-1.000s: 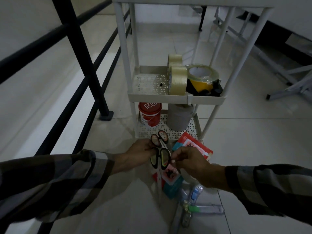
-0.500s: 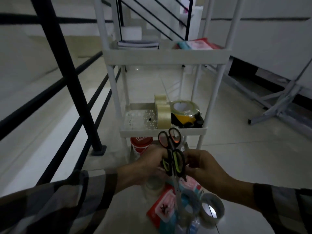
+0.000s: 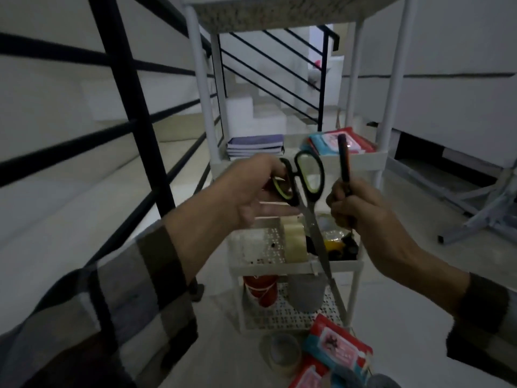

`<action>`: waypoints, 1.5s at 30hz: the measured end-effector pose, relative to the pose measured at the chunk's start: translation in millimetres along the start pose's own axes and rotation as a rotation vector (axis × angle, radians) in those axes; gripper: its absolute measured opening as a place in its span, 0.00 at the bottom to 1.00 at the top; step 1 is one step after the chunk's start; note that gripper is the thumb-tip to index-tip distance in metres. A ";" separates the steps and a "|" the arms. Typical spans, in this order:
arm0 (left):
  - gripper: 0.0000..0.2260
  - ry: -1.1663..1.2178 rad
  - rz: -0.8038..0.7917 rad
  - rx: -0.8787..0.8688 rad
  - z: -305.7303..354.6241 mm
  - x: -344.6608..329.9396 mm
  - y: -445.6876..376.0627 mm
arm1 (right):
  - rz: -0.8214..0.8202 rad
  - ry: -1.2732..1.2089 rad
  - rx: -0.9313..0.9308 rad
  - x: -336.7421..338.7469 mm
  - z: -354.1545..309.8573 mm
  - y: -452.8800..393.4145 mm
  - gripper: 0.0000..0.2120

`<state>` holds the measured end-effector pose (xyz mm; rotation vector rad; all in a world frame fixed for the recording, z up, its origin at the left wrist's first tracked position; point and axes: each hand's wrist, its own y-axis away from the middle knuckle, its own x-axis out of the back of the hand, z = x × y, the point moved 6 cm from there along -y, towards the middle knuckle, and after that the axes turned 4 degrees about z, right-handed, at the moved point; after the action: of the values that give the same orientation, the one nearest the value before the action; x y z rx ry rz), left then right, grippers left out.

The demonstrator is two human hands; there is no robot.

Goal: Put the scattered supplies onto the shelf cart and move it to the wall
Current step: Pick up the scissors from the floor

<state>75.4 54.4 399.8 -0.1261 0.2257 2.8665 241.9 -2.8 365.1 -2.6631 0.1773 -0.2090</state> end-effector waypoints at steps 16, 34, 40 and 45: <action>0.08 0.713 0.074 0.046 37.0 25.4 15.0 | -0.016 0.781 0.433 -4.5 -89.1 -52.7 0.24; 0.27 -1.156 0.560 -1.088 6.6 48.0 4.8 | -0.296 0.769 0.101 -29.4 -44.2 -167.5 0.07; 0.37 -1.324 0.559 -1.002 -14.8 45.2 -18.5 | -0.450 0.762 0.012 -47.4 -23.8 -176.4 0.08; 0.22 -1.217 0.668 -0.969 -6.5 40.6 -21.0 | -0.300 0.795 0.065 -41.1 -36.6 -180.9 0.16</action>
<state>42.4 83.6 386.1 1.6735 -1.5319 2.6738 211.4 148.0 474.9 -2.3828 0.0111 -1.3327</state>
